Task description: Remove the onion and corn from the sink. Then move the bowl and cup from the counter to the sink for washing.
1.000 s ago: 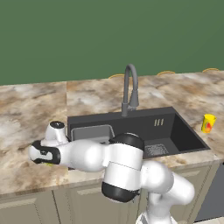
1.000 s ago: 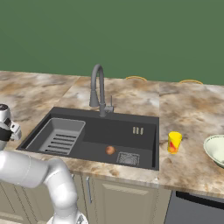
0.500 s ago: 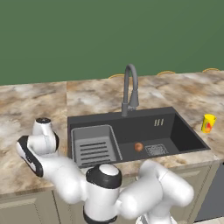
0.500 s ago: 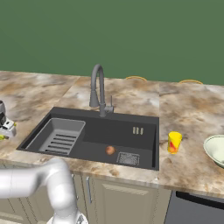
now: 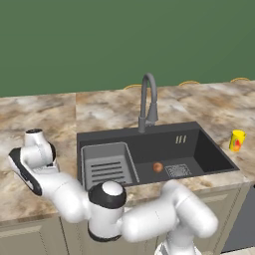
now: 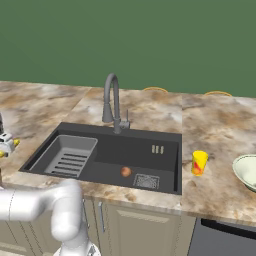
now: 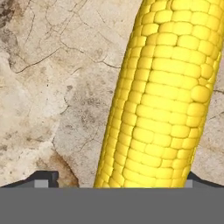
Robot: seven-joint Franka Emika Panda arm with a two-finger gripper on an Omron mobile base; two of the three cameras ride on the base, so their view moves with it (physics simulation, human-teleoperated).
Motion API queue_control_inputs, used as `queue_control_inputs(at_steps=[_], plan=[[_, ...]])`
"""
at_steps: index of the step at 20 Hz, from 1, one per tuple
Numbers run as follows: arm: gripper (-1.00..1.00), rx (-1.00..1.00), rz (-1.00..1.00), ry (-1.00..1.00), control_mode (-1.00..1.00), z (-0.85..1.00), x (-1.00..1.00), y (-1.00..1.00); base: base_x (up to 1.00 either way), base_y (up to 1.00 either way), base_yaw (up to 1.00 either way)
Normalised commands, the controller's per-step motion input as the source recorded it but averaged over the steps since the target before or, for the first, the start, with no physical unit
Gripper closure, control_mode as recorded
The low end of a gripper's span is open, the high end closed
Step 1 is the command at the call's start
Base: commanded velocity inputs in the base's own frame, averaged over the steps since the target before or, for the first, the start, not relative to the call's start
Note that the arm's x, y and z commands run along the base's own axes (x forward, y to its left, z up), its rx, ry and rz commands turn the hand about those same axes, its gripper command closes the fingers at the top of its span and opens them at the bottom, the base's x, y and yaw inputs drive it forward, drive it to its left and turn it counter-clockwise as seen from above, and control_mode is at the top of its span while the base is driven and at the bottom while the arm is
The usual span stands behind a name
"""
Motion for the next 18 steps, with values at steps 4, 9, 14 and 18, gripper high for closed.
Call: queue_control_inputs(at_steps=[4, 9, 14, 18], plan=[[-1.0, -0.14, 0.0, 0.08, -1.0, -0.21, 0.06, 0.18, 0.0, 0.0, 0.0], [-1.0, -0.16, -0.07, 0.03, -1.0, -0.05, -0.08, 0.02, 0.0, 0.0, 0.0], [-1.0, -0.13, -0.15, 0.0, -1.0, 0.09, -0.2, -0.09, 0.0, 0.0, 0.0], [-1.0, -0.1, -0.23, 0.0, -1.0, 0.19, -0.26, -0.19, 0.0, 0.0, 0.0]])
